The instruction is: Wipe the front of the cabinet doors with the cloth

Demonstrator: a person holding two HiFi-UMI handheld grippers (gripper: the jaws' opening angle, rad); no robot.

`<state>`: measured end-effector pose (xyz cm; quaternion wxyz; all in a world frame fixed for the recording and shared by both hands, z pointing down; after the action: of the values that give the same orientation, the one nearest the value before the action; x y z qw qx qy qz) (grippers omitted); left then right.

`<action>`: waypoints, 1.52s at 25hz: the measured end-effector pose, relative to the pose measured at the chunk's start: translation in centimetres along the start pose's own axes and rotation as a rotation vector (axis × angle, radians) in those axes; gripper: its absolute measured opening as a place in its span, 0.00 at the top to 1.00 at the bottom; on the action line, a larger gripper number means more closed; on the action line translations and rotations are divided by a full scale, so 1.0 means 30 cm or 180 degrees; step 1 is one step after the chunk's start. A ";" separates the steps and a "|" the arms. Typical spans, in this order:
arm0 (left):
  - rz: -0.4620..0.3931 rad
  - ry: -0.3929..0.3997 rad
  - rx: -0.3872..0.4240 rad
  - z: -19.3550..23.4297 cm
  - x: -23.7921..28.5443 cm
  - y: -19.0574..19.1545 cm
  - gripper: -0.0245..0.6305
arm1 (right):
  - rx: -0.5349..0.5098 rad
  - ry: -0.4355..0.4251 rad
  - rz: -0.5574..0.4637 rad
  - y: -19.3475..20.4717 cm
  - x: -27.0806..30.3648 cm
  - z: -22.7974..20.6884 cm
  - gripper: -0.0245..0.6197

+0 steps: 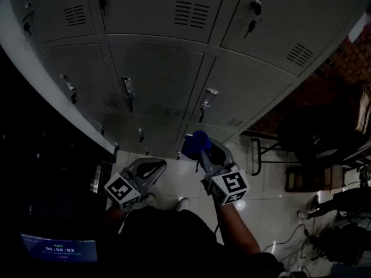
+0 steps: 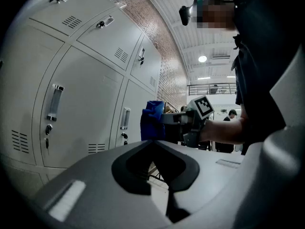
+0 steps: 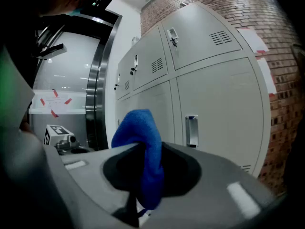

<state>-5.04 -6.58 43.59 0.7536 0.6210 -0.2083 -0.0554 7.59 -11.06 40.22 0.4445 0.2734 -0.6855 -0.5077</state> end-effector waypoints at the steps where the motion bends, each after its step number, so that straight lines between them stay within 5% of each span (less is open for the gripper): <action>1: -0.0004 -0.0011 0.0009 0.009 -0.002 0.007 0.96 | 0.0007 0.0030 -0.0006 -0.020 0.009 -0.021 0.86; 21: 0.0050 -0.0037 0.0027 0.104 -0.019 0.031 0.96 | -0.0194 0.0520 -0.0398 -0.532 0.169 -0.308 0.86; 38: 0.0133 0.0055 0.0041 0.108 0.035 0.040 0.96 | -0.0152 0.0616 -0.0396 -0.567 0.166 -0.362 0.86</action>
<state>-5.53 -9.63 45.46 0.7523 0.6218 -0.2151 -0.0328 13.65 -25.78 26.86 0.4826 0.3525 -0.6089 -0.5217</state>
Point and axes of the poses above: the fingertips, and each gripper's own axes: x forward along the fingers, z to its left, y out of its underside, the point moved 1 cm from there along -x, backward along the fingers, and after that the axes turned 11 degrees about z, right-handed, at the moved point
